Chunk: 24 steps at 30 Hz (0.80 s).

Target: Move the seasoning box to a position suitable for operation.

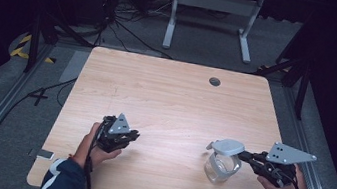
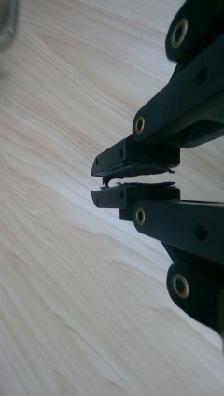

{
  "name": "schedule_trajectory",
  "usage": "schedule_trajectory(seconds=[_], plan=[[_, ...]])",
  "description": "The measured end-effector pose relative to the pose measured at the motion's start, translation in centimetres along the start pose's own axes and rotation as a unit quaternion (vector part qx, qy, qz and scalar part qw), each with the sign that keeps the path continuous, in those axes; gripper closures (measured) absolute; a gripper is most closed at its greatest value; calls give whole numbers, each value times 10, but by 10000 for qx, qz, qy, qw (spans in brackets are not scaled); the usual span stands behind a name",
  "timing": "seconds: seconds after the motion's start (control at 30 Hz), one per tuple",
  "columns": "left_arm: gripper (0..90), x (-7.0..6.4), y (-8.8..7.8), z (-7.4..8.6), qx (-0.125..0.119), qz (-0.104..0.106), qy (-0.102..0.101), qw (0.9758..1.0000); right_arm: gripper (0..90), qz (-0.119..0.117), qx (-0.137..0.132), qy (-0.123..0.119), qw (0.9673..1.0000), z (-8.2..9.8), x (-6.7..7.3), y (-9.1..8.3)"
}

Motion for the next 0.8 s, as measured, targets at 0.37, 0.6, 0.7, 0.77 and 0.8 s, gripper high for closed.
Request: schedule_trajectory(seconds=[0.37, 0.6, 0.7, 0.77, 0.8], plan=[[794, 7, -15, 51, 366, -148, -403, 9984, 897, 1, -38, 15, 10000, -9, -13, 12], [778, 15, -17, 63, 403, -125, -556, 9976, 897, 7, -5, 37, 10000, -11, -17, 19], [778, 15, -17, 63, 387, -144, -584, 9974, 897, 4, -1, 20, 10000, -13, -17, 21], [775, 13, -17, 65, 391, -131, -587, 9974, 897, 8, -5, -6, 10000, -14, -17, 23], [774, 13, -16, 65, 384, -125, -605, 9974, 897, -6, -1, -19, 10000, -15, -17, 24]])
Point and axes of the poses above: each handheld gripper's, and its own axes: y roughly forward along the jaws, z roughly out of its underside, x roughly to its left, the point moved 9 cm from there along y, roughly forward along the jaws, and after that the axes turned 10 degrees about y, right-handed, at the moved point
